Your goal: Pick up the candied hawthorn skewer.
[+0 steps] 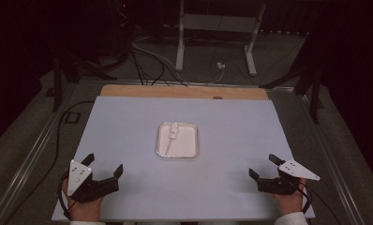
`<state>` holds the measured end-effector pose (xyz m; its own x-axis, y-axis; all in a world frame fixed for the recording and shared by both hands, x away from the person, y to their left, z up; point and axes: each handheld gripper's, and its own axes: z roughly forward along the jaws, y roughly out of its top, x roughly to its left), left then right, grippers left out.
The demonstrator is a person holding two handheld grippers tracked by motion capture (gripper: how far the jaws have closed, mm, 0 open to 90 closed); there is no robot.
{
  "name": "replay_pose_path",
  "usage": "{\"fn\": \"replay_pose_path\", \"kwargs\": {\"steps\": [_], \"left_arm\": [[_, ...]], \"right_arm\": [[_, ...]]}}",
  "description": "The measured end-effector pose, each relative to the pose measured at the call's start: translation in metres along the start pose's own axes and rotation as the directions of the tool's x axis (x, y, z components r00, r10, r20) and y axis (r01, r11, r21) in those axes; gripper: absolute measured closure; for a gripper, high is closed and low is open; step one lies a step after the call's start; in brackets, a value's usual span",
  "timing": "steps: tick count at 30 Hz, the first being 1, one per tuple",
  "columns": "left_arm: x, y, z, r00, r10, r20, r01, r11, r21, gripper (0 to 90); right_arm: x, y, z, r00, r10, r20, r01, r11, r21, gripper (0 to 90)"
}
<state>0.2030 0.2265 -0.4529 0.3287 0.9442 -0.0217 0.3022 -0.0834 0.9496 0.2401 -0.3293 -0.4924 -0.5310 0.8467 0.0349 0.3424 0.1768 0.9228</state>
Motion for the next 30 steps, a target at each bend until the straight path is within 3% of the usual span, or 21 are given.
{"fn": "replay_pose_path", "kwargs": {"steps": [7,13,21,30], "left_arm": [[-0.020,0.030,0.028,0.9963,0.027,0.082,-0.031,0.9979,0.057,0.7],[-0.029,0.045,0.050,0.9928,0.044,0.111,-0.051,0.9967,0.063,0.7],[-0.042,0.054,0.075,0.9886,0.041,0.145,-0.053,0.9958,0.075,0.6],[-0.062,0.050,0.112,0.9829,0.012,0.184,-0.040,0.9875,0.152,1.3]], "right_arm": [[0.003,0.002,-0.003,1.0000,0.003,0.002,-0.003,1.000,-0.011,0.1],[0.001,0.002,-0.009,0.9996,0.021,0.018,-0.020,0.999,-0.025,0.2],[0.000,0.002,-0.009,0.9995,0.024,0.020,-0.023,0.999,-0.023,0.1],[-0.001,0.002,-0.008,0.9993,0.030,0.023,-0.029,0.999,-0.031,0.1]]}}
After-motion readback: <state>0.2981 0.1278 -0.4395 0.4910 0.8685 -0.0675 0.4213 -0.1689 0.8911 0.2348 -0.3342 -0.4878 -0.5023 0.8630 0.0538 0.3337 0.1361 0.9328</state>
